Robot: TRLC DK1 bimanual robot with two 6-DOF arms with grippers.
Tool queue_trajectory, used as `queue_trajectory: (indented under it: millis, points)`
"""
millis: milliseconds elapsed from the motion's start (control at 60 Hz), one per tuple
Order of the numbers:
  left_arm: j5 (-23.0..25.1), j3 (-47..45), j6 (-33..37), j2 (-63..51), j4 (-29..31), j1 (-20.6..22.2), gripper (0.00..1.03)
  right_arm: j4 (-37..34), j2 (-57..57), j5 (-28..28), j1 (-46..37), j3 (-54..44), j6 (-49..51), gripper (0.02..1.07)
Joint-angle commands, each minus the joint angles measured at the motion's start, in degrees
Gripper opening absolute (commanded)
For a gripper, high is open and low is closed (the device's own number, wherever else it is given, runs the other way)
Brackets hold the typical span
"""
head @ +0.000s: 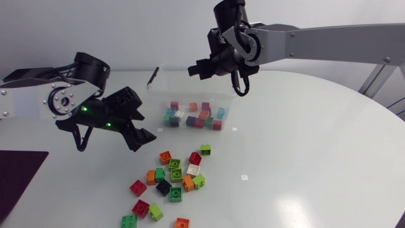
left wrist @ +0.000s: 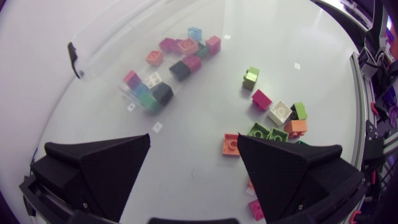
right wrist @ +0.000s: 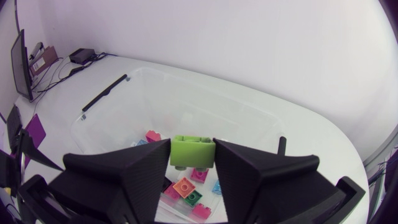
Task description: Place the duplo bricks in the container
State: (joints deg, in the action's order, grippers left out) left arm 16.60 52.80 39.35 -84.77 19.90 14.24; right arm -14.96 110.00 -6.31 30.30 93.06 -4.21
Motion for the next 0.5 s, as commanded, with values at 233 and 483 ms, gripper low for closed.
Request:
queue_trajectory:
  millis: [233, 483]
  points:
    - [-0.9, -0.6, 5.7, -8.2, 2.2, 3.9, 0.98, -1.0, -4.2, -0.8, 0.6, -0.1, 2.1, 1.02]
    - [-4.6, 7.8, 8.6, -13.8, 11.7, 6.0, 0.97, -4.8, -14.6, 0.2, 1.0, -8.0, 3.4, 1.02]
